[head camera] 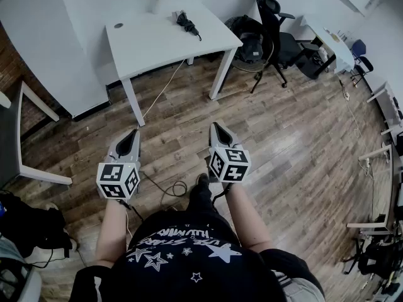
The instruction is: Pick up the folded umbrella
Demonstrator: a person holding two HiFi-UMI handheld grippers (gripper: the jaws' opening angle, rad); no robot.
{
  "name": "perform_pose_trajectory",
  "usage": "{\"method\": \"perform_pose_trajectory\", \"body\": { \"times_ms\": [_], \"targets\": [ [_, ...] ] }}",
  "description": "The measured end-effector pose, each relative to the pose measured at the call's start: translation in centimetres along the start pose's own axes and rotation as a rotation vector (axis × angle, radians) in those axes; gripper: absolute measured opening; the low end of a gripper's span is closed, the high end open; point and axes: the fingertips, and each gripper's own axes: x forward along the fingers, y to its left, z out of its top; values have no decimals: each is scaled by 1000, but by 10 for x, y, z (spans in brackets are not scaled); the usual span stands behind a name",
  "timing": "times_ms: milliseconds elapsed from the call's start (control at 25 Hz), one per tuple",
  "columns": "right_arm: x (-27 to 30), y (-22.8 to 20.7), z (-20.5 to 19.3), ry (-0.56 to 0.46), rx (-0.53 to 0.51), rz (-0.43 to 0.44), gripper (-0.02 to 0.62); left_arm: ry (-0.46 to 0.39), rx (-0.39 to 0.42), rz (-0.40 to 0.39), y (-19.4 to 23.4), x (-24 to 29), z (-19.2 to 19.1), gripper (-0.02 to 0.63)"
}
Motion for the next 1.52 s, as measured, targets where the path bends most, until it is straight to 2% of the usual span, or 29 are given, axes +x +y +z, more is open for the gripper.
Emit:
{"method": "perform_pose_trajectory", "body": {
  "times_ms": [280, 520, 800, 960, 1120, 1320, 1520],
  "targets": [
    [-3, 12, 0, 1, -8, 14, 17, -1, 3, -25, -4, -10, -2, 3],
    [-3, 26, -7, 12, -27, 18, 17, 9, -24, -10, 8, -20, -11, 3],
    [-16, 11, -22, 27, -5, -7, 17, 46, -64, -11, 6, -20, -31, 3],
    [-5, -14, -24, 25, 18, -58, 17, 37, -60, -29, 2, -1, -28, 3],
    [14, -26, -29, 45, 59, -48, 17, 58, -47, -23, 4, 15, -28, 3],
    [63, -50, -6, 39, 85, 6, 17, 52, -39, 23, 16, 66, -9, 3],
    [121, -88, 33, 35, 86, 20, 17, 55, -51, 58, 25, 128, 13, 3]
  ]
}}
